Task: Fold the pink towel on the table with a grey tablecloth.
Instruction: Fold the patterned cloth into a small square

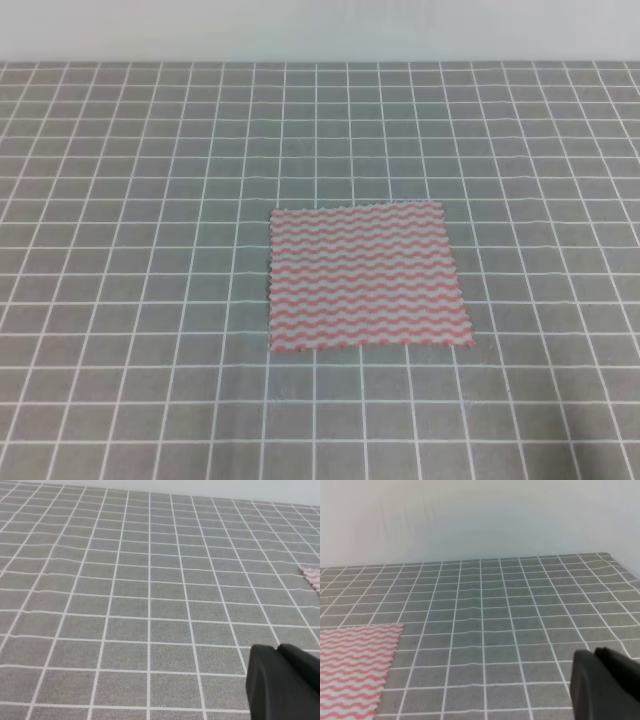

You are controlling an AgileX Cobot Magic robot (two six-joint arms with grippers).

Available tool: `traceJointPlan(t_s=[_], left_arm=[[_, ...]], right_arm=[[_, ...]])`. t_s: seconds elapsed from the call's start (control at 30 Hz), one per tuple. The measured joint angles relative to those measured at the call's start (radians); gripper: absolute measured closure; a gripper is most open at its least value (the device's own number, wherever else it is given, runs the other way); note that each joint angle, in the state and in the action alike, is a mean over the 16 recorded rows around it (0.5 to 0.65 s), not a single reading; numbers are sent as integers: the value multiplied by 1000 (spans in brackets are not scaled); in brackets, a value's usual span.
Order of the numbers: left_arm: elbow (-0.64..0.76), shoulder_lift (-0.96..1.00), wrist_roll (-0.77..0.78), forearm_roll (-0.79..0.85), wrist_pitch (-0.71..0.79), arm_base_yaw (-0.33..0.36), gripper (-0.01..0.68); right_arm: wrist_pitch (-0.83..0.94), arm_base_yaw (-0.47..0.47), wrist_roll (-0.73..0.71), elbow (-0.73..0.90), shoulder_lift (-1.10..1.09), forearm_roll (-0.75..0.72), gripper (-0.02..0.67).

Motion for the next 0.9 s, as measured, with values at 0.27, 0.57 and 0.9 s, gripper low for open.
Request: traceJointPlan(t_s=[0.27,0.57,0.9], left_arm=[[2,0,0,0,-1,0,673],[2,0,0,0,-1,0,673],[5,0,0,0,-4,0,673]], right_arm=[[2,0,0,0,0,0,666],[3,0,0,0,0,0,665],[3,0,0,0,0,0,666]])
